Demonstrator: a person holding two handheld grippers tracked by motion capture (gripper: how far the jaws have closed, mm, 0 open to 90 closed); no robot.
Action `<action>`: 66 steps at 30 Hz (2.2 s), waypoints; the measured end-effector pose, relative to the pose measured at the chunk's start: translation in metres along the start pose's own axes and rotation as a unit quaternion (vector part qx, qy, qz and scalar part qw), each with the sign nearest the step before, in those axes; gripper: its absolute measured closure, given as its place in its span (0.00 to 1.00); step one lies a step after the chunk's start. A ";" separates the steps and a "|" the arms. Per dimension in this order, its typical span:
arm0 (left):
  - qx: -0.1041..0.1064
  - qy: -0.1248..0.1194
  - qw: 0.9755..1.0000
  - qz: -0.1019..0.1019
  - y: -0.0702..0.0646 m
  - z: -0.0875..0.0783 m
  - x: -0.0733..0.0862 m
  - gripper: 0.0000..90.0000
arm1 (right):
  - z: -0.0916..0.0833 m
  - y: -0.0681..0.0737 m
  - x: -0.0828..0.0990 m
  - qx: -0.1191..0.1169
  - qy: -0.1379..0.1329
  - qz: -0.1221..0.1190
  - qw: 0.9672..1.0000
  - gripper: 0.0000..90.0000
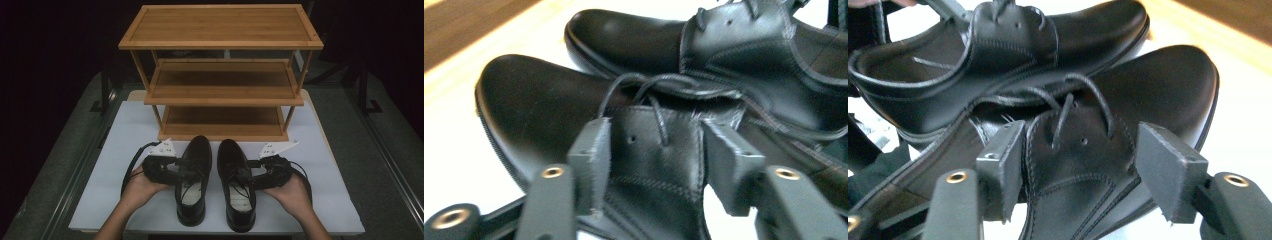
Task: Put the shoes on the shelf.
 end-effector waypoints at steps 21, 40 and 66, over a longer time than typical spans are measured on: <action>-0.010 -0.004 1.000 0.016 -0.005 -0.009 -0.001 0.96 | -0.003 0.007 0.002 -0.020 -0.007 -0.024 0.999 0.96; -0.066 -0.025 0.997 0.010 0.003 -0.025 -0.010 0.97 | -0.020 -0.011 -0.009 0.036 -0.047 0.002 0.998 0.96; -0.086 -0.052 0.995 0.005 0.054 -0.013 -0.055 0.97 | -0.028 -0.064 -0.051 0.081 -0.078 0.032 0.993 0.96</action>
Point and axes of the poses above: each handheld gripper's, and its own axes: z roughly forward along the jaws, x roughly out of its underside, y roughly to its left, the point moved 9 cm from there along z, roughly forward along the jaws, and after that the axes turned 5 degrees about z, right-handed, at the moved point
